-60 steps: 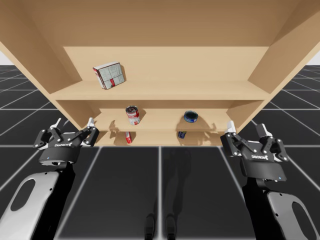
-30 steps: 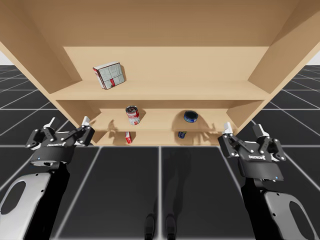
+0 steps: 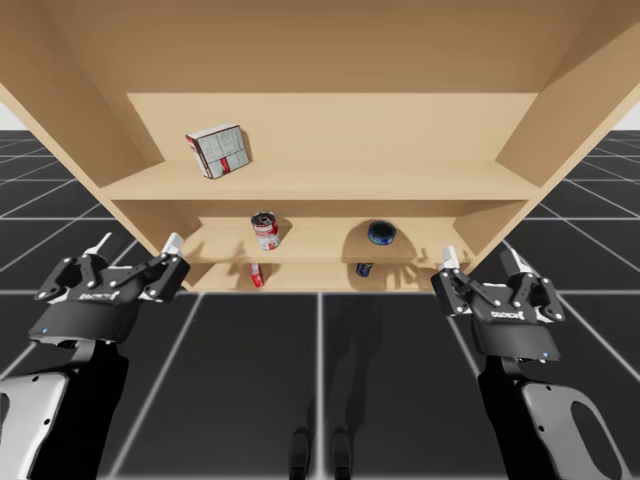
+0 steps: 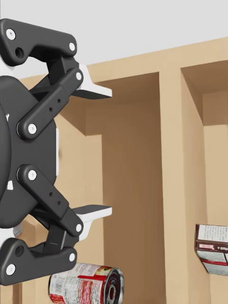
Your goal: Look through the shelves, find the red soup can, and take it.
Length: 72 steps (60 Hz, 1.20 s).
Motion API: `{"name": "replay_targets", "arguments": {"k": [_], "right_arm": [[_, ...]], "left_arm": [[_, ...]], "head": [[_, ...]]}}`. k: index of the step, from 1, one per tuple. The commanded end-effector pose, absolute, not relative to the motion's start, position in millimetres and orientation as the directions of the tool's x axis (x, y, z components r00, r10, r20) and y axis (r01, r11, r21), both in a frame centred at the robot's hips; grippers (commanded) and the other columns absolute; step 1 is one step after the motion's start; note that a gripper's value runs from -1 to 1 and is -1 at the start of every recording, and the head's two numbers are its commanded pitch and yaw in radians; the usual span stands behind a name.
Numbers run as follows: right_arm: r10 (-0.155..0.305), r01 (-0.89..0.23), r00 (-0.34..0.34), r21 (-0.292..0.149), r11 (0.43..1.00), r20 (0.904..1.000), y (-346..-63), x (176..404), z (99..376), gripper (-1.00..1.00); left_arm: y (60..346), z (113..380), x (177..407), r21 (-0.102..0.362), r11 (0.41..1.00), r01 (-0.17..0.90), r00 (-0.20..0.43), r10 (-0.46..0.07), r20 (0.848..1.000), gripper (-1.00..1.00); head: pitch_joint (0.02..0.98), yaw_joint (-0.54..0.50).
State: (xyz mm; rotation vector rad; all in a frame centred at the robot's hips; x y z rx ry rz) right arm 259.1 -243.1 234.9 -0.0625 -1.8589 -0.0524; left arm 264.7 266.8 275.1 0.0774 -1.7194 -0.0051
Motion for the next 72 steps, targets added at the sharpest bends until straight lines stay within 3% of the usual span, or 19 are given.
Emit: {"name": "replay_targets", "arguments": {"k": [1, 10, 24, 43, 72], "right_arm": [[0.021, 0.07, -0.281, -0.001, 0.998, 0.9596, -242.6, 259.5, 233.9, -1.0], [0.026, 0.073, -0.281, -0.006, 0.997, 0.9593, -242.9, 260.0, 233.3, -1.0], [0.03, 0.084, -0.284, -0.007, 0.996, 0.9583, -244.1, 260.2, 232.7, -1.0], [0.037, 0.095, -0.296, -0.009, 0.995, 0.9545, -245.6, 260.3, 232.9, -1.0], [0.039, 0.096, -0.305, -0.009, 0.995, 0.9515, -247.4, 259.7, 233.7, -1.0]], "left_arm": [[246.2, 289.9, 251.1, 0.032, 0.999, 0.024, -0.099, -0.029, 0.995, -1.0], [227.6, 299.7, 242.6, 0.036, 0.993, 0.111, -0.042, -0.031, 0.999, -1.0], [198.9, 298.7, 246.4, -0.012, 0.966, 0.257, 0.053, -0.002, 0.999, -1.0], [174.7, 284.5, 273.0, -0.008, 0.967, 0.253, 0.081, -0.013, 0.997, -1.0], [155.3, 262.6, 339.9, -0.015, 0.977, 0.212, 0.126, -0.012, 0.992, -1.0]], "head": [[0.528, 0.22], [0.526, 0.21], [0.52, 0.22], [0.518, 0.23], [0.508, 0.22]]}}
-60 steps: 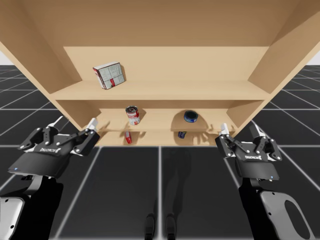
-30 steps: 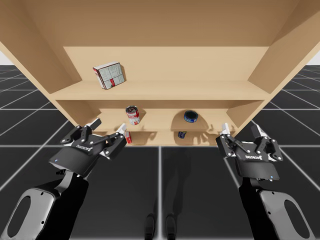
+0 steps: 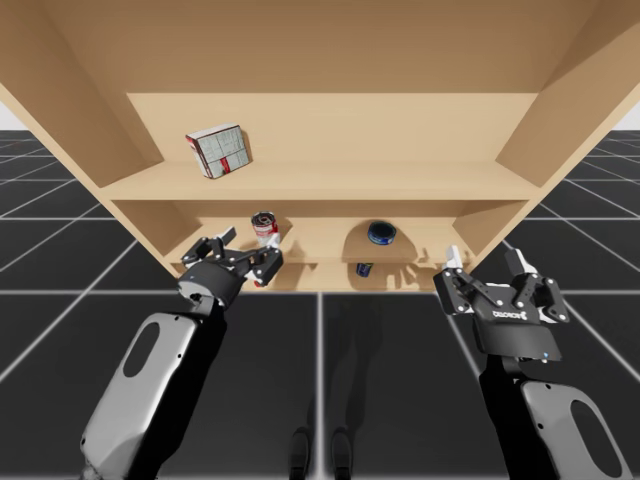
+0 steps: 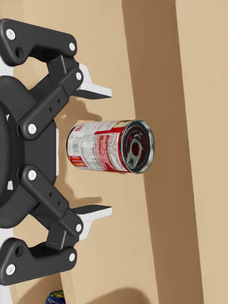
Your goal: Look through the shelves, find the red soup can, and take it.
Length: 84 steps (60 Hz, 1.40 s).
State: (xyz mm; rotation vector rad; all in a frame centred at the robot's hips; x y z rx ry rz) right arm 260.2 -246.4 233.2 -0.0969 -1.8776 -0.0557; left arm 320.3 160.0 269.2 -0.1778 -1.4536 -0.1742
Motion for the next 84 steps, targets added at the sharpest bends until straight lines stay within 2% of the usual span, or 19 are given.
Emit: {"name": "replay_targets", "arguments": {"k": [1, 29, 42, 44, 46, 47, 48, 53, 66, 84], "right_arm": [[0.039, 0.097, -0.305, -0.01, 0.995, 0.9515, -247.4, 259.6, 233.8, -1.0], [0.044, 0.1, -0.313, -0.013, 0.995, 0.9487, -248.6, 259.1, 234.2, -1.0], [0.044, 0.1, -0.315, -0.013, 0.995, 0.9479, -249.6, 258.5, 234.5, -1.0], [0.045, 0.1, -0.315, -0.014, 0.995, 0.948, -249.6, 258.5, 234.5, -1.0], [0.045, 0.1, -0.315, -0.014, 0.995, 0.9479, -249.6, 258.5, 234.5, -1.0], [0.045, 0.1, -0.316, -0.014, 0.995, 0.9478, -249.7, 258.4, 234.5, -1.0], [0.045, 0.1, -0.316, -0.014, 0.995, 0.9477, -249.7, 258.5, 234.5, -1.0], [0.047, 0.099, -0.314, -0.016, 0.995, 0.9481, -249.6, 258.5, 234.2, -1.0], [0.047, 0.101, -0.315, -0.016, 0.995, 0.948, -249.8, 258.5, 234.2, -1.0], [0.048, 0.103, -0.316, -0.016, 0.995, 0.9476, -249.8, 257.8, 234.2, -1.0]], "left_arm": [[154.9, 262.4, 342.1, -0.017, 0.977, 0.213, 0.129, -0.011, 0.992, -1.0], [142.7, 253.5, 383.2, -0.047, 0.983, 0.178, 0.187, 0.013, 0.982, -1.0], [137.8, 245.2, 392.1, -0.046, 0.983, 0.176, 0.201, 0.01, 0.98, -1.0], [137.4, 244.6, 392.2, -0.044, 0.984, 0.173, 0.2, 0.009, 0.98, -0.87], [136.9, 244.3, 391.7, -0.042, 0.984, 0.173, 0.197, 0.007, 0.98, 0.32], [136.6, 244.5, 391.3, -0.04, 0.984, 0.173, 0.195, 0.005, 0.981, 0.67], [136.3, 244.8, 390.8, -0.038, 0.984, 0.174, 0.193, 0.004, 0.981, 0.9], [135.5, 249.0, 387.7, -0.036, 0.983, 0.181, 0.18, 0.003, 0.984, 0.99], [139.3, 267.9, 371.3, -0.047, 0.974, 0.221, 0.13, 0.018, 0.991, 1.0], [148.4, 289.4, 329.6, -0.025, 0.967, 0.254, 0.068, 0.008, 0.998, 1.0]], "head": [[0.508, 0.23], [0.5, 0.22], [0.499, 0.21], [0.499, 0.21], [0.497, 0.21], [0.497, 0.21], [0.497, 0.21], [0.495, 0.21], [0.49, 0.21], [0.491, 0.2]]}}
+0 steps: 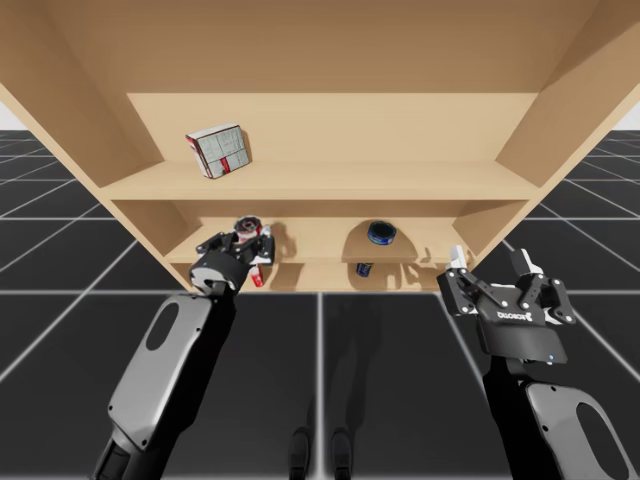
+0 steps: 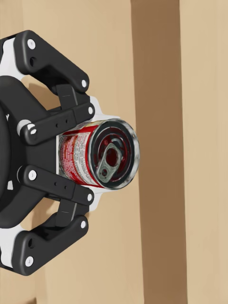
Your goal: Look through the shelves, find the red soup can, and take it.
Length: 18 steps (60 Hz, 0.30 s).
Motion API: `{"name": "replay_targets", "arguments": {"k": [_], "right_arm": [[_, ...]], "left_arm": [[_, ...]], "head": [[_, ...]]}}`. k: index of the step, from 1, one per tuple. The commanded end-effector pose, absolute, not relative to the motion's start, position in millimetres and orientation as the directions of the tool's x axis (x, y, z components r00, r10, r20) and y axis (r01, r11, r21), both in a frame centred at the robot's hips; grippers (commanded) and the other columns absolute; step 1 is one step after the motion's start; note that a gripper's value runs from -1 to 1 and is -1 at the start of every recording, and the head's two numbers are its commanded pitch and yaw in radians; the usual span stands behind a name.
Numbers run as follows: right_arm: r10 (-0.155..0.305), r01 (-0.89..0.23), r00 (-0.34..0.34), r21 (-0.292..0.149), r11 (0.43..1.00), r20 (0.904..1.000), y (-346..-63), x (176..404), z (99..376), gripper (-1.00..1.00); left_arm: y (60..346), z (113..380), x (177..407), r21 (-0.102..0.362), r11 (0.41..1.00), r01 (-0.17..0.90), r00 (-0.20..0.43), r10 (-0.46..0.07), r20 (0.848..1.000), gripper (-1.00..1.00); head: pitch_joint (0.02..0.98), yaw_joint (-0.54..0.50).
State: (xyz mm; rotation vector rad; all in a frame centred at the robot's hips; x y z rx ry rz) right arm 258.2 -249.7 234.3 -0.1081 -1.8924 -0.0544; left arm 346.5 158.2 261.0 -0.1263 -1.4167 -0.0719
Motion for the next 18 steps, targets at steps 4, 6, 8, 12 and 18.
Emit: {"name": "replay_targets", "arguments": {"k": [4, 6, 8, 12, 18], "right_arm": [[0.047, 0.104, -0.315, -0.015, 0.994, 0.9479, -249.8, 257.7, 234.1, -1.0], [0.048, 0.104, -0.315, -0.016, 0.994, 0.9479, -249.8, 257.6, 234.1, -1.0], [0.048, 0.104, -0.316, -0.016, 0.994, 0.9477, -249.8, 257.6, 234.1, -1.0], [0.048, 0.105, -0.315, -0.015, 0.994, 0.9478, -249.9, 257.7, 233.9, -1.0], [0.049, 0.106, -0.316, -0.016, 0.994, 0.9476, -249.8, 257.6, 233.7, -1.0]], "left_arm": [[151.0, 293.2, 319.5, -0.021, 0.966, 0.257, 0.065, 0.005, 0.998, 1.0], [152.7, 295.2, 313.0, -0.009, 0.967, 0.254, 0.061, -0.006, 0.998, 1.0], [153.6, 295.9, 309.9, -0.009, 0.967, 0.256, 0.064, -0.008, 0.998, 1.0], [156.7, 297.8, 299.6, -0.013, 0.965, 0.26, 0.08, -0.008, 0.997, 1.0], [162.3, 300.6, 285.9, -0.015, 0.965, 0.263, 0.082, -0.007, 0.997, 1.0]], "head": [[0.491, 0.2], [0.492, 0.2], [0.492, 0.2], [0.493, 0.2], [0.493, 0.2]]}}
